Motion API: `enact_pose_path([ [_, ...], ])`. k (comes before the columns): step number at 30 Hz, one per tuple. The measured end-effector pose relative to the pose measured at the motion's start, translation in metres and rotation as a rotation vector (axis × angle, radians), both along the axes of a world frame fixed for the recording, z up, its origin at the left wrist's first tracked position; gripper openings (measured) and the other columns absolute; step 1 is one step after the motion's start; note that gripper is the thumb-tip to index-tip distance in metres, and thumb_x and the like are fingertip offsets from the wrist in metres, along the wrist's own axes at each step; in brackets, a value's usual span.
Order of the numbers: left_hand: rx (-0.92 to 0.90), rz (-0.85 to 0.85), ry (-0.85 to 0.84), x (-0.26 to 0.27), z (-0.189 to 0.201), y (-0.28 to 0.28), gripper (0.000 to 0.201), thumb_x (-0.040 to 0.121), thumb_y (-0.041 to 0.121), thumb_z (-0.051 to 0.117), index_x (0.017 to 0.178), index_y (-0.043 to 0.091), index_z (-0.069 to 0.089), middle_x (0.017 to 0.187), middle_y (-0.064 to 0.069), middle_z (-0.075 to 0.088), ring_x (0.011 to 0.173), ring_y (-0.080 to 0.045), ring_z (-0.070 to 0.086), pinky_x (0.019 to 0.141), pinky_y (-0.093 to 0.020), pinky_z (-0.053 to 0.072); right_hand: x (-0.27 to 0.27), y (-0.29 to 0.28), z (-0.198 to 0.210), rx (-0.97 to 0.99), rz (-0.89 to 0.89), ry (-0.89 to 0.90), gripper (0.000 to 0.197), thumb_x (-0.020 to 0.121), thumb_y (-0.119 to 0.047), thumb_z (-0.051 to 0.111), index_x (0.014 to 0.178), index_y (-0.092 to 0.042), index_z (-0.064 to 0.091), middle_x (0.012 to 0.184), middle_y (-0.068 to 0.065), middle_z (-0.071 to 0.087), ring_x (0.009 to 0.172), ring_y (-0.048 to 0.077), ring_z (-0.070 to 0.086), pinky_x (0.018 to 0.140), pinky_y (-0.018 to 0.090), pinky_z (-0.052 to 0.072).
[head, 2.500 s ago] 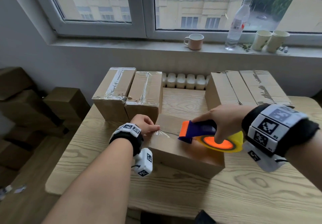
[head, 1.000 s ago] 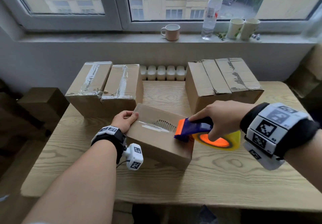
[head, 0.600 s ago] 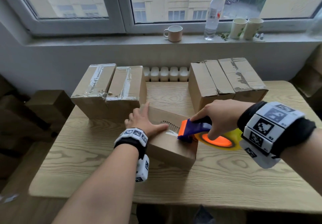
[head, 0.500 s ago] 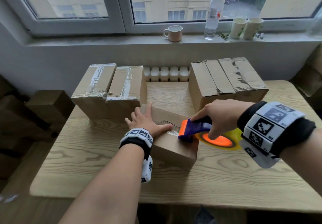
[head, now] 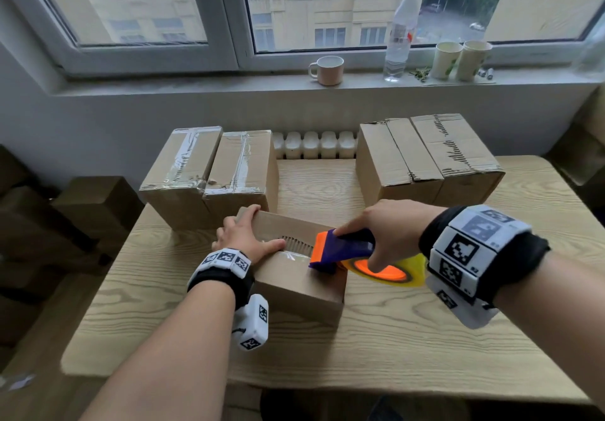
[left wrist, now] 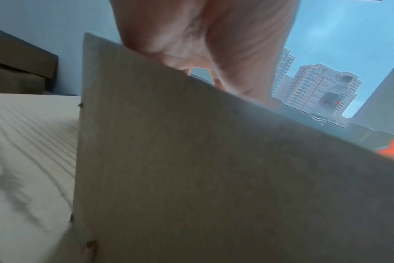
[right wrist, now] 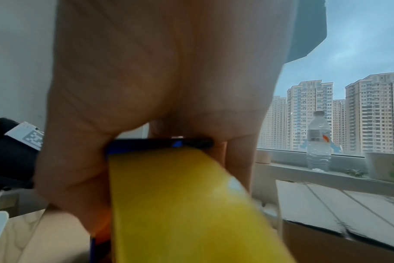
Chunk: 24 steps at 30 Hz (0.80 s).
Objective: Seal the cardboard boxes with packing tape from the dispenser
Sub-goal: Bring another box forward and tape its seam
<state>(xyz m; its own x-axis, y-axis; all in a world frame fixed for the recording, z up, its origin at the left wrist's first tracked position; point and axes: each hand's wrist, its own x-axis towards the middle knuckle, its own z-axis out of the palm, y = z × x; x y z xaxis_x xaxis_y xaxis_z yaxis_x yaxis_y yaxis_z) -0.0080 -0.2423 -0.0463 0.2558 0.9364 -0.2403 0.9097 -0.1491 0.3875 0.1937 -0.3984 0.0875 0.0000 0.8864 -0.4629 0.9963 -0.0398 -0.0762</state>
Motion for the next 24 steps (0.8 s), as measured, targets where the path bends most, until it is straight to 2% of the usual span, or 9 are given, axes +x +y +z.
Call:
enact_pose_path([
  [2, 0.013, 0.036, -0.002, -0.013, 0.001, 0.003, 0.097, 0.061, 0.066, 0.074, 0.142, 0.047, 0.025, 0.146, -0.005, 0.031, 0.132, -0.029, 0.034, 0.109, -0.047, 0.03, -0.01, 0.007, -0.002, 0.015, 0.032, -0.003, 0.071, 0.073, -0.037, 0.068, 0.137, -0.05, 0.042, 0.115, -0.011, 0.062, 0.098, 0.017, 0.053, 0.077, 0.029, 0.048],
  [4, 0.082, 0.0, 0.042, -0.019, 0.003, 0.003, 0.095, 0.064, 0.067, 0.071, 0.144, 0.047, 0.022, 0.154, -0.004, 0.019, 0.142, -0.026, 0.022, 0.115, -0.048, 0.021, -0.016, 0.015, -0.001, 0.019, 0.064, -0.016, 0.068, 0.076, -0.036, 0.068, 0.138, -0.048, 0.042, 0.117, -0.01, 0.061, 0.093, 0.016, 0.049, 0.074, 0.027, 0.043],
  [6, 0.14, -0.141, 0.107, -0.017, 0.004, -0.001, 0.09, 0.071, 0.067, 0.064, 0.146, 0.047, 0.019, 0.16, -0.001, 0.004, 0.148, -0.02, 0.002, 0.119, -0.049, 0.004, -0.018, 0.021, 0.001, 0.007, 0.075, -0.02, 0.068, 0.076, -0.036, 0.068, 0.138, -0.047, 0.043, 0.116, -0.009, 0.061, 0.091, 0.015, 0.047, 0.074, 0.027, 0.043],
  [8, 0.138, -0.295, 0.169, -0.007, 0.005, -0.008, 0.088, 0.075, 0.071, 0.056, 0.148, 0.046, 0.014, 0.161, 0.001, -0.005, 0.147, -0.017, -0.011, 0.118, -0.047, -0.007, -0.017, 0.024, 0.003, -0.002, 0.072, -0.026, 0.069, 0.074, -0.036, 0.069, 0.137, -0.048, 0.044, 0.113, -0.01, 0.061, 0.091, 0.016, 0.049, 0.076, 0.028, 0.047],
  [12, 0.087, -0.401, 0.211, 0.014, -0.002, -0.019, 0.076, 0.087, 0.067, 0.042, 0.149, 0.045, 0.005, 0.16, 0.002, -0.013, 0.146, -0.018, -0.017, 0.117, -0.05, -0.008, -0.019, 0.027, 0.001, -0.003, 0.071, -0.042, 0.071, 0.072, -0.036, 0.07, 0.136, -0.049, 0.044, 0.105, -0.01, 0.059, 0.09, 0.017, 0.05, 0.073, 0.028, 0.046],
  [17, 0.078, -0.409, 0.164, 0.013, -0.012, -0.018, 0.071, 0.09, 0.064, 0.039, 0.148, 0.049, 0.002, 0.159, 0.007, -0.016, 0.145, -0.015, -0.021, 0.116, -0.048, -0.013, -0.021, 0.033, -0.001, -0.026, 0.067, -0.042, 0.07, 0.073, -0.035, 0.07, 0.137, -0.049, 0.044, 0.103, -0.01, 0.058, 0.093, 0.018, 0.053, 0.075, 0.03, 0.048],
  [20, 0.075, -0.422, 0.156, 0.012, -0.015, -0.016, 0.071, 0.089, 0.064, 0.041, 0.148, 0.049, 0.004, 0.159, 0.008, -0.017, 0.144, -0.015, -0.022, 0.116, -0.049, -0.014, -0.019, 0.033, -0.001, -0.032, 0.071, -0.039, 0.07, 0.074, -0.034, 0.07, 0.137, -0.05, 0.043, 0.103, -0.01, 0.057, 0.093, 0.017, 0.052, 0.073, 0.029, 0.046],
  [24, 0.083, -0.413, 0.13, 0.013, -0.016, -0.015, 0.066, 0.089, 0.062, 0.044, 0.146, 0.049, 0.013, 0.16, 0.009, -0.014, 0.145, -0.015, -0.02, 0.116, -0.048, -0.013, -0.011, 0.027, -0.002, -0.039, 0.048, -0.009, 0.075, 0.07, -0.035, 0.071, 0.137, -0.054, 0.041, 0.109, -0.01, 0.058, 0.096, 0.017, 0.053, 0.081, 0.032, 0.051],
])
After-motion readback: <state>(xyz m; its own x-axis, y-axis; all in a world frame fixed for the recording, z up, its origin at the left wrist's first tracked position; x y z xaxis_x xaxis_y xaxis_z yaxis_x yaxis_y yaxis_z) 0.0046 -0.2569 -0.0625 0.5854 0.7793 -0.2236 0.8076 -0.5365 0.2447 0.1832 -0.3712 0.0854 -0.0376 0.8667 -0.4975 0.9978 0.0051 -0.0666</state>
